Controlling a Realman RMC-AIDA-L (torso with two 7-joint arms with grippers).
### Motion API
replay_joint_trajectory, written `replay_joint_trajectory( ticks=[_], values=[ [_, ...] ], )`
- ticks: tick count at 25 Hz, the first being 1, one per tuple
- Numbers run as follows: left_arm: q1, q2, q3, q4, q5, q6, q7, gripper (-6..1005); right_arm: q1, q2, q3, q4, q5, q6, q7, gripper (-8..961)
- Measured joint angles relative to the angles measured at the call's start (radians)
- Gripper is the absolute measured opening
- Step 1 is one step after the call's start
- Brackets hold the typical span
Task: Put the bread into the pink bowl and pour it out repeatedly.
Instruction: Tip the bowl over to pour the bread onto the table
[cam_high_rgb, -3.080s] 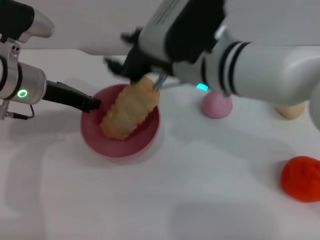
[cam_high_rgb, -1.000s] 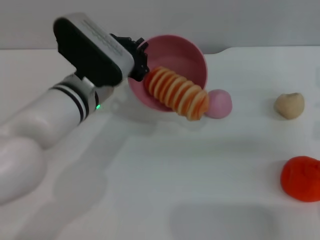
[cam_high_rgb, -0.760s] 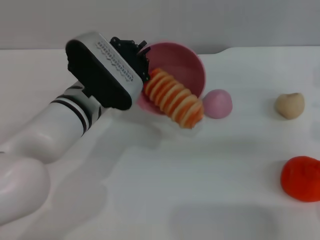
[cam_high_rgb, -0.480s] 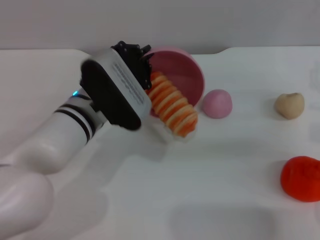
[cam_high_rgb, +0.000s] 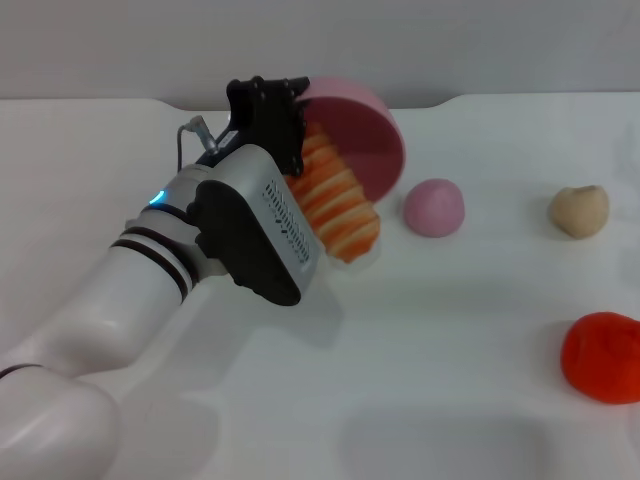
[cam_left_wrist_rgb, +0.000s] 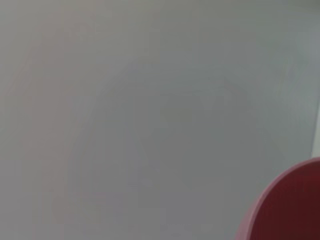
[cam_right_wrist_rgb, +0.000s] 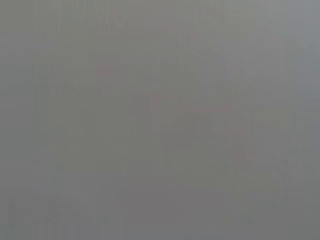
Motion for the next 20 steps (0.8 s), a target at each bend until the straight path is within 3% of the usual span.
replay_joint_trajectory(
  ticks=[20],
  values=[
    [0.035,-0.001,0.086,-0.009,-0.03,-0.249,0.17,46,0.006,-0.002,-0.006,0.002,0.0,0.0,0.001,575]
  ],
)
